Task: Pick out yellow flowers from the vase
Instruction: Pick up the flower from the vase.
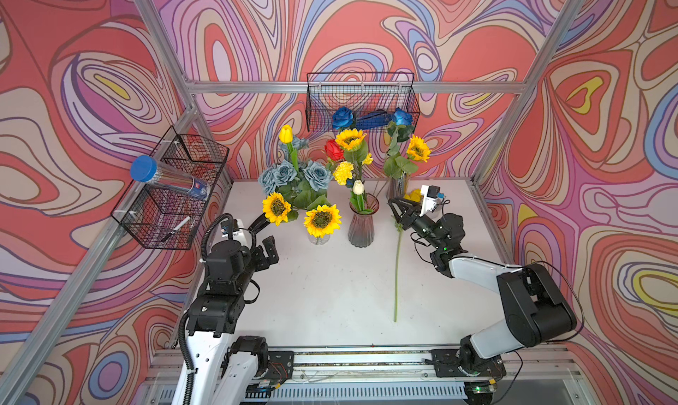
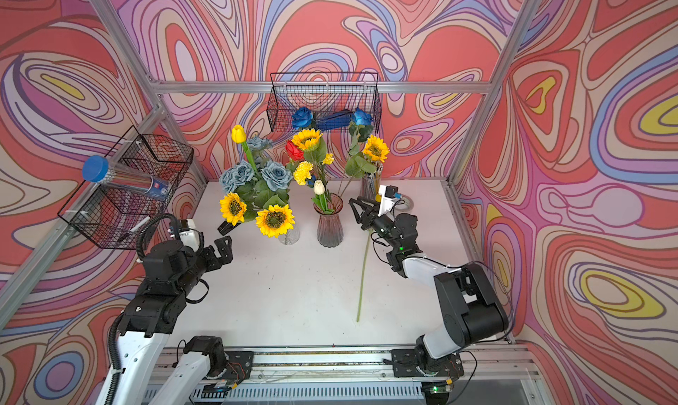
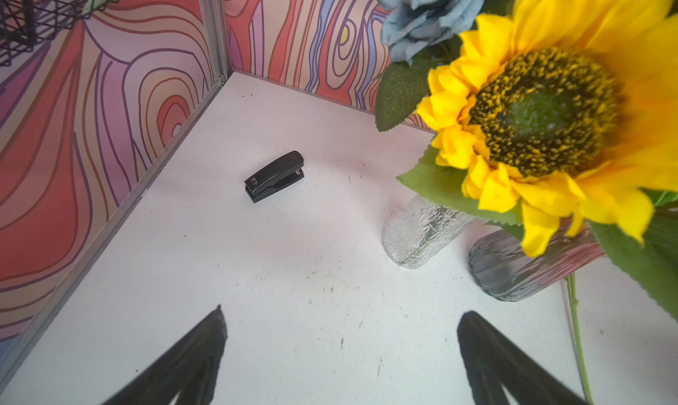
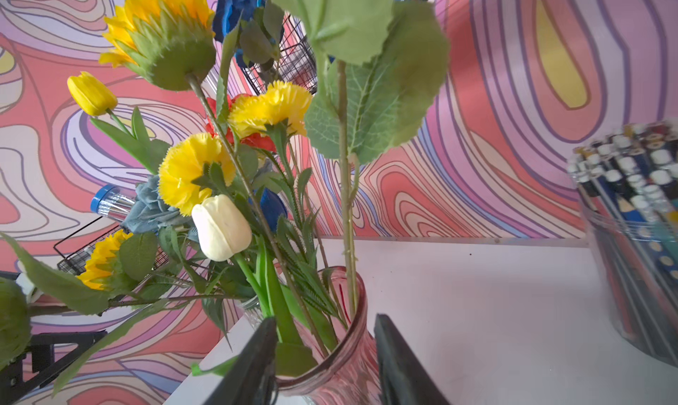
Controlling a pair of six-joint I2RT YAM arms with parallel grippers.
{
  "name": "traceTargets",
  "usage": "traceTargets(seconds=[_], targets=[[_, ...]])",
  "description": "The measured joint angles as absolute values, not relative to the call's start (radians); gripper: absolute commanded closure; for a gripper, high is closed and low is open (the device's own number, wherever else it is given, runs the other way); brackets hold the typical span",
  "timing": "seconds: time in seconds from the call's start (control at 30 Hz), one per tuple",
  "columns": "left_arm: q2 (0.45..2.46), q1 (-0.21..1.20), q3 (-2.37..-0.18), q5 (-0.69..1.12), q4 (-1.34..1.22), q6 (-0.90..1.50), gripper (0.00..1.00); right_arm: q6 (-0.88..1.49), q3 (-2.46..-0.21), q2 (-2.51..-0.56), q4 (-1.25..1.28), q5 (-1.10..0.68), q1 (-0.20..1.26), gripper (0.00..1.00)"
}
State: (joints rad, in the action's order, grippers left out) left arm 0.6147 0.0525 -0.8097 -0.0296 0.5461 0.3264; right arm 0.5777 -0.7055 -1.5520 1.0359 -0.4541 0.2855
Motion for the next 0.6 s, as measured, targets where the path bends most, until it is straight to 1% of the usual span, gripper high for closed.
traceTargets(seconds=[0.17,0.27,0.6], targets=[[0.590,0.052,-0.811,-0.017,0.546,0.327,0.00,0.567,-0.777,-1.590,1.049,-0.461,0.295,0.55],[0.593,0.052,-0.812,-0.003,0.546,0.327,0.00,0.562,-0.814,-1.609,1.052,-0.461,0.297,0.57],[0.600,0.052,-0.812,0.011,0.547,0.327,0.00,0.545,-0.899,-1.707,1.051,-0.460,0.315,0.58]])
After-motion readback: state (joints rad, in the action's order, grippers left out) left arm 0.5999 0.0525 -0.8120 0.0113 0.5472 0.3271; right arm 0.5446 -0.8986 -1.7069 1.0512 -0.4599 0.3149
